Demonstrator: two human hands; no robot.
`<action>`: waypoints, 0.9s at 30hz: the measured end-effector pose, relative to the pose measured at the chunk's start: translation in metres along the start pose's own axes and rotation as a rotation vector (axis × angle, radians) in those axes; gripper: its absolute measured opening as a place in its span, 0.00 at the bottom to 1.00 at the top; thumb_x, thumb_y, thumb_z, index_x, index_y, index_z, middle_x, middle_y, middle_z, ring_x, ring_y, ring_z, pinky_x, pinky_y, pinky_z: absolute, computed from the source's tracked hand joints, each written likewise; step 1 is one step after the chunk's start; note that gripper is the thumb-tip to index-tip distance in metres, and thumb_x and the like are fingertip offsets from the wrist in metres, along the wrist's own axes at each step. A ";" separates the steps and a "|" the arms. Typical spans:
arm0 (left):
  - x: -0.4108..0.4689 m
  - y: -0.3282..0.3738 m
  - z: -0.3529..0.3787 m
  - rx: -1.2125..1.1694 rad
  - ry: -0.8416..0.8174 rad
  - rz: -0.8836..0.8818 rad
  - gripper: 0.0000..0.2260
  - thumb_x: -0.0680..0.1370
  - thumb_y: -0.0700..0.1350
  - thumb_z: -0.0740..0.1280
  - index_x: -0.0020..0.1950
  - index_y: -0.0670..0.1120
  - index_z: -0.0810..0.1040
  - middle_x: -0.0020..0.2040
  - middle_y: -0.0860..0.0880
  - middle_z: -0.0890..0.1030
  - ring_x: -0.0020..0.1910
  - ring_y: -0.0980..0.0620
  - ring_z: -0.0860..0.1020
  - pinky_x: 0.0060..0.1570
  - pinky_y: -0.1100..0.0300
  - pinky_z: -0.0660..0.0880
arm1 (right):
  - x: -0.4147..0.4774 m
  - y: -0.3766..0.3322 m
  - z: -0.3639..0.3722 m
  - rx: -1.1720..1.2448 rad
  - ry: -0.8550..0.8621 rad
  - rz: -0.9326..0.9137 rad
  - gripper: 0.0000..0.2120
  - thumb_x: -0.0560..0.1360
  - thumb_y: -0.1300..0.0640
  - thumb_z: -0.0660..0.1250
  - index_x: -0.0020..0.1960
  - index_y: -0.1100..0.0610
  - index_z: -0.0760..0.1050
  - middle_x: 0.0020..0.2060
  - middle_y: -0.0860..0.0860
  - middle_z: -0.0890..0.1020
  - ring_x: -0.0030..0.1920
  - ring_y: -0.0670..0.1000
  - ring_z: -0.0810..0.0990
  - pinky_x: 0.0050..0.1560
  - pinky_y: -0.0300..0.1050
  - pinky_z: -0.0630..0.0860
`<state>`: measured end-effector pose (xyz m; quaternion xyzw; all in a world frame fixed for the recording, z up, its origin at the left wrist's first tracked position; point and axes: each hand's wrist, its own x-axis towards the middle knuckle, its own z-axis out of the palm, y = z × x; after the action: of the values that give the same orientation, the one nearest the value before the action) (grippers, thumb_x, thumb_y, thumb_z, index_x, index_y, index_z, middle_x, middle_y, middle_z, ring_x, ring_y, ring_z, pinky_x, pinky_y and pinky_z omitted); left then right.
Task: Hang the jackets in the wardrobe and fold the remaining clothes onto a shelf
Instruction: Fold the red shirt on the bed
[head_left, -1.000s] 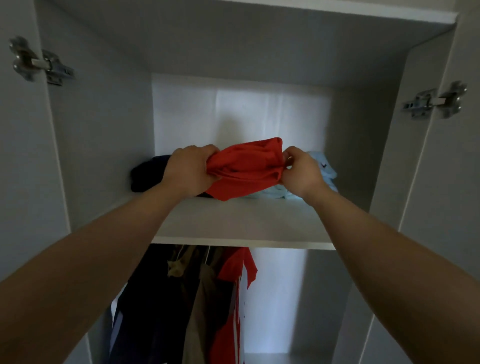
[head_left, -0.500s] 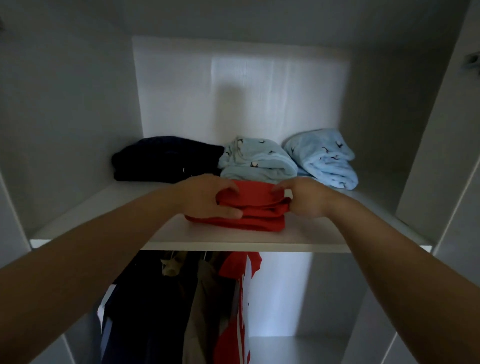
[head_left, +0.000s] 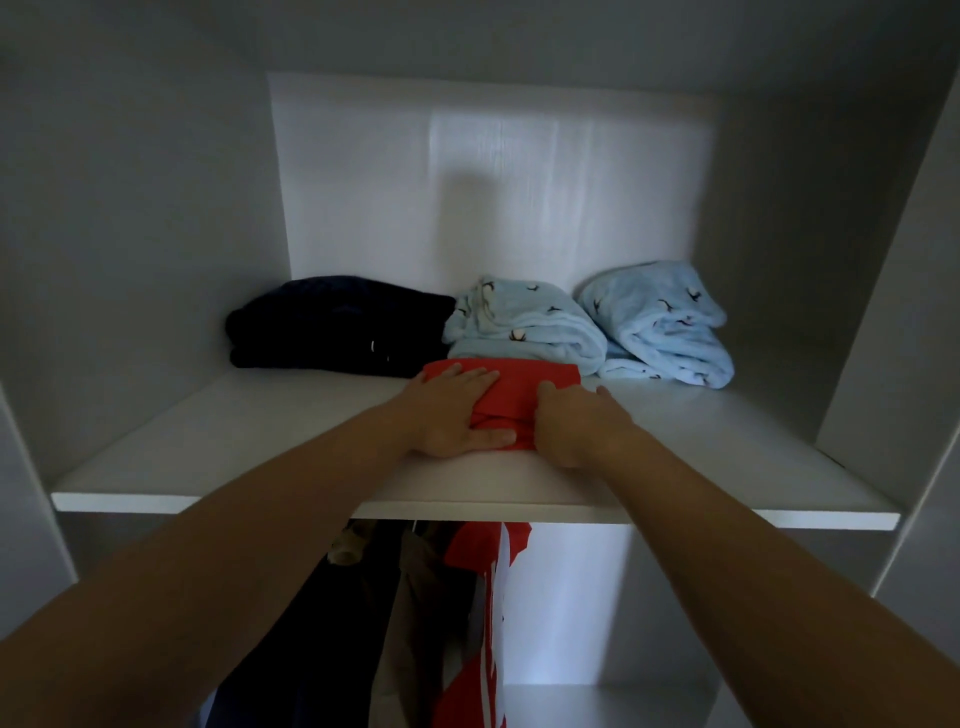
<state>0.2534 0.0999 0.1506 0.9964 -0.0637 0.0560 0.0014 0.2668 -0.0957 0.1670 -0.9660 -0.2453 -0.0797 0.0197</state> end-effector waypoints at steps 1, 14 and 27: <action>0.000 -0.001 0.002 0.001 0.011 0.004 0.46 0.73 0.77 0.55 0.83 0.54 0.45 0.84 0.53 0.48 0.82 0.47 0.46 0.78 0.37 0.45 | 0.000 0.001 0.001 0.016 -0.002 0.005 0.11 0.81 0.54 0.56 0.61 0.57 0.67 0.57 0.58 0.79 0.57 0.59 0.78 0.64 0.57 0.68; -0.019 0.010 -0.011 -0.100 -0.060 -0.071 0.37 0.80 0.70 0.43 0.84 0.49 0.46 0.84 0.47 0.47 0.82 0.48 0.45 0.79 0.43 0.41 | -0.009 0.015 0.010 0.251 0.040 0.009 0.05 0.84 0.55 0.55 0.55 0.57 0.64 0.43 0.55 0.76 0.39 0.52 0.74 0.41 0.49 0.68; -0.072 0.124 -0.009 -0.745 0.714 0.284 0.11 0.80 0.49 0.65 0.44 0.46 0.83 0.38 0.51 0.83 0.40 0.53 0.80 0.44 0.50 0.77 | -0.119 0.036 -0.006 0.373 0.659 0.386 0.15 0.82 0.52 0.62 0.64 0.52 0.81 0.56 0.53 0.85 0.57 0.58 0.82 0.58 0.48 0.77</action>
<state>0.1663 -0.0136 0.1508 0.8289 -0.2092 0.3649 0.3688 0.1797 -0.1841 0.1538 -0.8970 -0.0506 -0.3334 0.2859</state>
